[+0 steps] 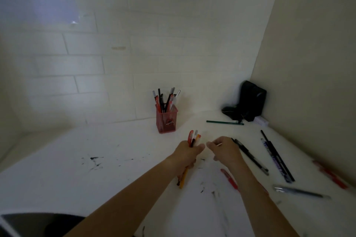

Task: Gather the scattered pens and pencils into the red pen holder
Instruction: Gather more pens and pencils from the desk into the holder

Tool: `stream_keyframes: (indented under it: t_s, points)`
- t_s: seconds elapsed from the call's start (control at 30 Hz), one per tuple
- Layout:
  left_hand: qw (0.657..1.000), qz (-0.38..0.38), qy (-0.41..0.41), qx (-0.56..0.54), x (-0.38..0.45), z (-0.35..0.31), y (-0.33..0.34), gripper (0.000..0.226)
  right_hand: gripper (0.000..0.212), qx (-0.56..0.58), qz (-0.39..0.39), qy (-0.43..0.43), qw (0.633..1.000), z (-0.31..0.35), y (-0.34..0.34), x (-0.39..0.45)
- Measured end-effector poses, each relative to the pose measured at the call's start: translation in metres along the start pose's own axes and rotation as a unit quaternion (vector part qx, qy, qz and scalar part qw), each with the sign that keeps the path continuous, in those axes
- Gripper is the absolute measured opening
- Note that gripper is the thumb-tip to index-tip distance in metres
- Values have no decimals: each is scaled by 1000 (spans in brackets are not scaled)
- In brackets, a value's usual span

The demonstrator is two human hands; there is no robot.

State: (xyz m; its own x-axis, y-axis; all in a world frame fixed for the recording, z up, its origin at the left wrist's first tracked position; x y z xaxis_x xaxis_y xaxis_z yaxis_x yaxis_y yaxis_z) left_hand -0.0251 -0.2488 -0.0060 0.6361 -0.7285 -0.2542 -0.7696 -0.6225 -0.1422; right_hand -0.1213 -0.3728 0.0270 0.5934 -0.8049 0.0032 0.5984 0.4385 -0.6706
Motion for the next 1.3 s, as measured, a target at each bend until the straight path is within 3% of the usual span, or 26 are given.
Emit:
stream_keyframes:
  t_s: [0.13, 0.27, 0.43, 0.57, 0.73, 0.9, 1.13, 1.2, 1.3]
  points:
    - [1000, -21, -7, 3, 1, 7, 10, 30, 18, -188, -108, -26, 976, -26, -31, -8]
    - [999, -7, 4, -35, 1, 4, 23, 26, 15, -253, -119, 8, 960, -51, -34, -12]
    - [997, 8, -1, -77, 1, 3, 30, 24, 15, -184, -87, -5, 979, -42, -31, -13]
    - [990, 12, -17, -141, 4, 4, 31, 22, 10, -10, -132, -50, 990, -6, -44, -19]
    - [993, 13, 8, -118, 5, -10, 28, 55, 4, 194, -67, -48, 978, 28, -27, -15]
    - [988, 44, 121, -88, -3, -48, 20, 49, 14, 215, -83, -28, 973, 39, -10, -2]
    - [970, 152, 143, -128, 12, -74, -15, 40, 20, 320, -58, -55, 944, 75, 4, 14]
    - [968, 144, 174, -106, 13, -92, -34, 28, 21, 328, -58, -77, 940, 90, 5, 17]
    - [964, 65, 233, -107, 19, -124, -69, 18, 26, 325, -30, -84, 942, 110, 16, 21]
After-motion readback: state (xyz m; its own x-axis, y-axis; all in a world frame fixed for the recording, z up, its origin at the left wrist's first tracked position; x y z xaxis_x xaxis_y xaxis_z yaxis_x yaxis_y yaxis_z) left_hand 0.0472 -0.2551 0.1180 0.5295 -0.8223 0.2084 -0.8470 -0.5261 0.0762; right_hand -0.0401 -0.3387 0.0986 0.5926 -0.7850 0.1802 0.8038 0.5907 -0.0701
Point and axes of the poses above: each hand's wrist, its own x-axis towards the middle knuckle, its own y-axis out of the palm, z = x × y, the point moved 10 cm from there along x, towards the middle knuckle, and after that the axes turned 1 degree about -z, right-handed, at the moved point
